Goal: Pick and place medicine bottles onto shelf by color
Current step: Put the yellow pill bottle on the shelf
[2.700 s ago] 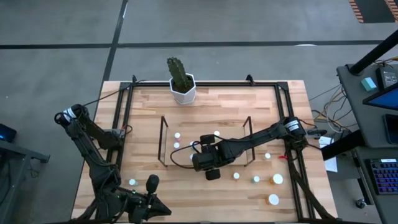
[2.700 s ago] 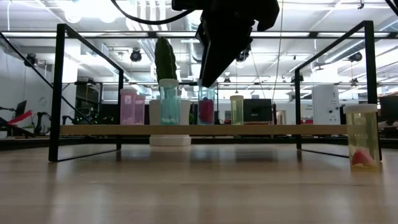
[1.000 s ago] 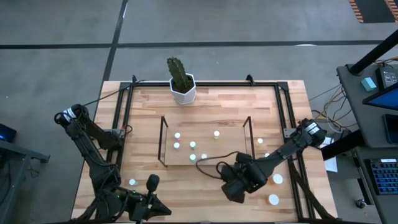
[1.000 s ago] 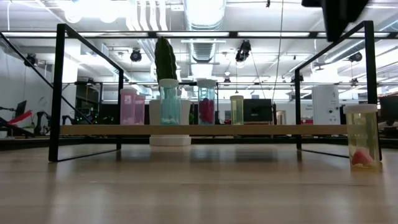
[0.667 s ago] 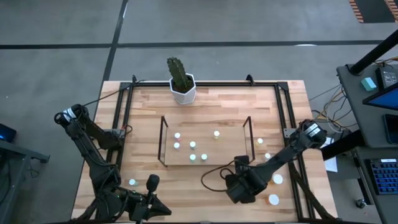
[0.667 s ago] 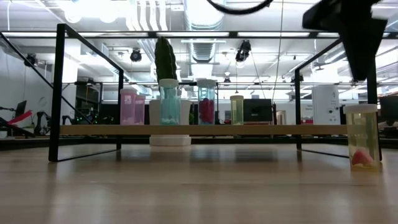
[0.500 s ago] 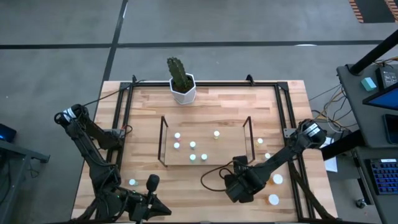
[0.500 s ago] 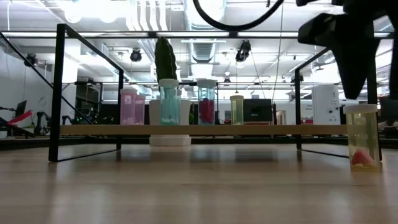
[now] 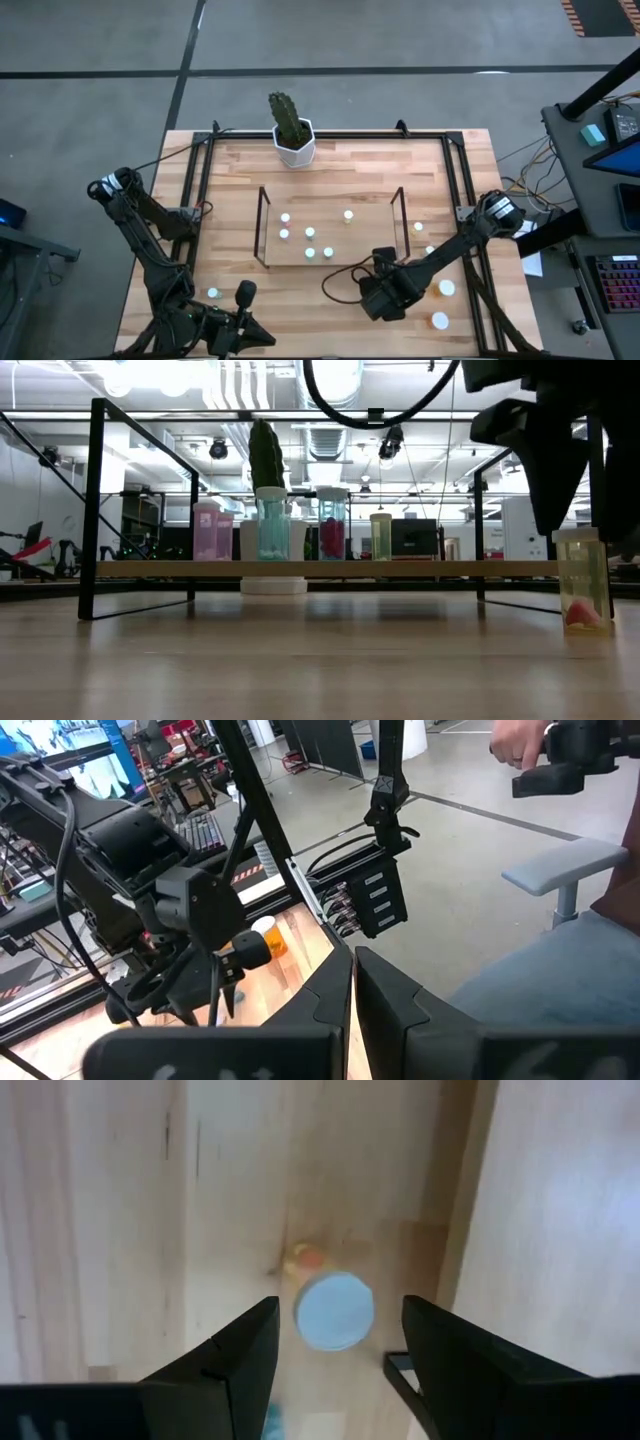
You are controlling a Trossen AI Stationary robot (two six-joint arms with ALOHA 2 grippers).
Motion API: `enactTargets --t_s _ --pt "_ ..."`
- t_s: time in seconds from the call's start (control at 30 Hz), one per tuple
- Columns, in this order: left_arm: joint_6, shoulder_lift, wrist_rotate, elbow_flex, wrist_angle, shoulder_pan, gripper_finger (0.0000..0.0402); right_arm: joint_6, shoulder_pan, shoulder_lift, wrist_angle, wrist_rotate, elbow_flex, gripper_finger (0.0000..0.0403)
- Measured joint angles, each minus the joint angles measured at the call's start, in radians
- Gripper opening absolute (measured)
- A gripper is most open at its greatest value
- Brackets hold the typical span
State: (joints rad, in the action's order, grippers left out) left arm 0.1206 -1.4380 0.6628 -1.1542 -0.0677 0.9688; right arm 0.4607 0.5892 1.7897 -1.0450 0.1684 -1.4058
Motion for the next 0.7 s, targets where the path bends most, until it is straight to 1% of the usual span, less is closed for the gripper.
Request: enactTargets --t_s 0.17,0.23,0.5,0.6,0.7 --pt "0.000 0.000 0.000 0.000 0.000 0.000 0.0000 -0.001 0.002 0.000 0.043 -0.002 0.025 0.0199" --pt "0.000 0.000 0.000 0.000 0.000 0.000 0.0000 0.000 0.002 0.000 0.045 -0.001 0.028 0.0187" --pt "0.000 0.000 0.000 0.000 0.000 0.000 0.0000 0.001 0.001 0.000 0.056 -0.002 0.027 0.0119" --pt "0.000 0.000 0.000 0.000 0.000 0.000 0.0000 0.002 0.002 0.000 0.057 -0.002 0.027 0.0107" --pt "0.000 0.000 0.000 0.000 0.000 0.000 0.0000 0.003 0.001 -0.002 0.056 -0.012 0.021 0.0108"
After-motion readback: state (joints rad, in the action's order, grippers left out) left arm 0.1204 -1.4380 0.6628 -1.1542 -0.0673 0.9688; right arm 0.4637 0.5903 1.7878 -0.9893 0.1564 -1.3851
